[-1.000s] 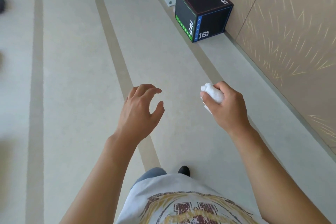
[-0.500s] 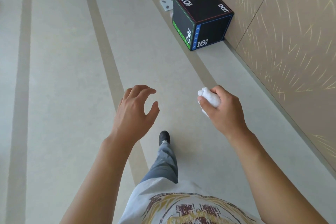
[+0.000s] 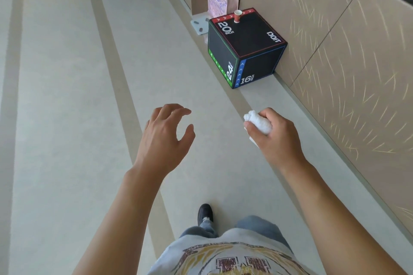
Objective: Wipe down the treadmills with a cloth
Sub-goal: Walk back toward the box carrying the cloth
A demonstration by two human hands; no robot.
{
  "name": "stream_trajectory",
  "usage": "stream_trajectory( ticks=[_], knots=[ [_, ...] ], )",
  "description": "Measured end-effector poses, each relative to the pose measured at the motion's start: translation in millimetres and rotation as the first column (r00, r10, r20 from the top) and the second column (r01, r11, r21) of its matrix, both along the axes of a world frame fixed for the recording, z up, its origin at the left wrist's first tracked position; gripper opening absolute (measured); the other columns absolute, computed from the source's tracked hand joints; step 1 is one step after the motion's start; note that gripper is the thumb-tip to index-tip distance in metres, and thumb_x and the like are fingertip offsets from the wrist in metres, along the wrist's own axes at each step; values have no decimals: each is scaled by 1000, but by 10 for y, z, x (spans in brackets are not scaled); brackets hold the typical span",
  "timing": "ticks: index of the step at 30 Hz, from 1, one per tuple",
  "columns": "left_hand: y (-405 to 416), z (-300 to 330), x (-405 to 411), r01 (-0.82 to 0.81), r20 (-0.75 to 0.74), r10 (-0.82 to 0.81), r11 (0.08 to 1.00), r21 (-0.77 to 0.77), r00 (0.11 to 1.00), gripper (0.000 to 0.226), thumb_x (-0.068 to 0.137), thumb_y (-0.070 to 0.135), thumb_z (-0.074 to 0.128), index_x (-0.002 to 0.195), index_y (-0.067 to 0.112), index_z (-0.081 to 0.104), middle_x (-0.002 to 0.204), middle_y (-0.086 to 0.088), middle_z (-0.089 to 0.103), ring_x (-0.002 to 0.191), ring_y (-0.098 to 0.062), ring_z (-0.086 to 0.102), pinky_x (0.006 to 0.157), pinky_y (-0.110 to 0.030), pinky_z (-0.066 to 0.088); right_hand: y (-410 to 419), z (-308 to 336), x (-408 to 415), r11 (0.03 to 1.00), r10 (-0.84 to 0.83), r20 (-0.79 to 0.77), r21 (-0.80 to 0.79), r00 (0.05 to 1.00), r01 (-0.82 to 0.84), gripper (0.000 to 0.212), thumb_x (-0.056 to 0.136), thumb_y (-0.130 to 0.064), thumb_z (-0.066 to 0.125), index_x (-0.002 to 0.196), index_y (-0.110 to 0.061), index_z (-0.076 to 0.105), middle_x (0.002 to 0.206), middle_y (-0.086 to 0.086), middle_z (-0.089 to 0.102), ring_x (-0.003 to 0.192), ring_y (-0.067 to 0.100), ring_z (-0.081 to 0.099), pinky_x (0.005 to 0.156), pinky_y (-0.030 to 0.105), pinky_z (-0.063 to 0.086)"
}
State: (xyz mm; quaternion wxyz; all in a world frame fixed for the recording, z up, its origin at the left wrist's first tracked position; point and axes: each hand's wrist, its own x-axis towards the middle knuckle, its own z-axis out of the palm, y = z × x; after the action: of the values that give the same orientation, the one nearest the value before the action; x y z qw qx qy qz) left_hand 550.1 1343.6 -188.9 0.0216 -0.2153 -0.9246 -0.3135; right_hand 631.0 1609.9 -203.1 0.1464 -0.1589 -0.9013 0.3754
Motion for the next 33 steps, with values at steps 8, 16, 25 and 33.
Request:
stream_trajectory(
  ticks=[8,16,25,33],
  knots=[
    [569,-162,-1021,36,37,-35,999,-28,999,41,97,40,54,131,21,66,132,7,60,127,-23,52,101,-49,50,628,-153,-925,1000,-25,0,9,1000,25,32,90,-51,71,84,-24,56,73,-5,64,68,20,61,59,40,53],
    [1732,-235,-2157,49,26,-49,999,-17,998,40,97,39,55,131,23,66,132,8,61,126,-21,53,99,-47,51,1735,-288,-2135,999,-39,1,-29,999,39,31,90,-49,73,83,-24,56,74,-5,66,69,19,65,60,40,55],
    [3286,-205,-3422,91,42,-89,995,-40,995,38,96,37,57,130,21,67,130,6,62,123,-21,54,98,-45,52,3104,-197,-3456,999,-4,-14,-52,1000,3,30,91,-44,75,81,-23,55,69,-8,60,63,15,57,54,35,48],
    [4030,-323,-4241,166,71,-161,983,-76,984,39,94,37,61,129,21,69,129,4,65,121,-23,58,101,-44,52,3677,-363,-4332,996,12,9,-87,1000,-11,34,93,-51,73,84,-22,57,70,-4,60,62,17,59,53,40,52]
  ],
)
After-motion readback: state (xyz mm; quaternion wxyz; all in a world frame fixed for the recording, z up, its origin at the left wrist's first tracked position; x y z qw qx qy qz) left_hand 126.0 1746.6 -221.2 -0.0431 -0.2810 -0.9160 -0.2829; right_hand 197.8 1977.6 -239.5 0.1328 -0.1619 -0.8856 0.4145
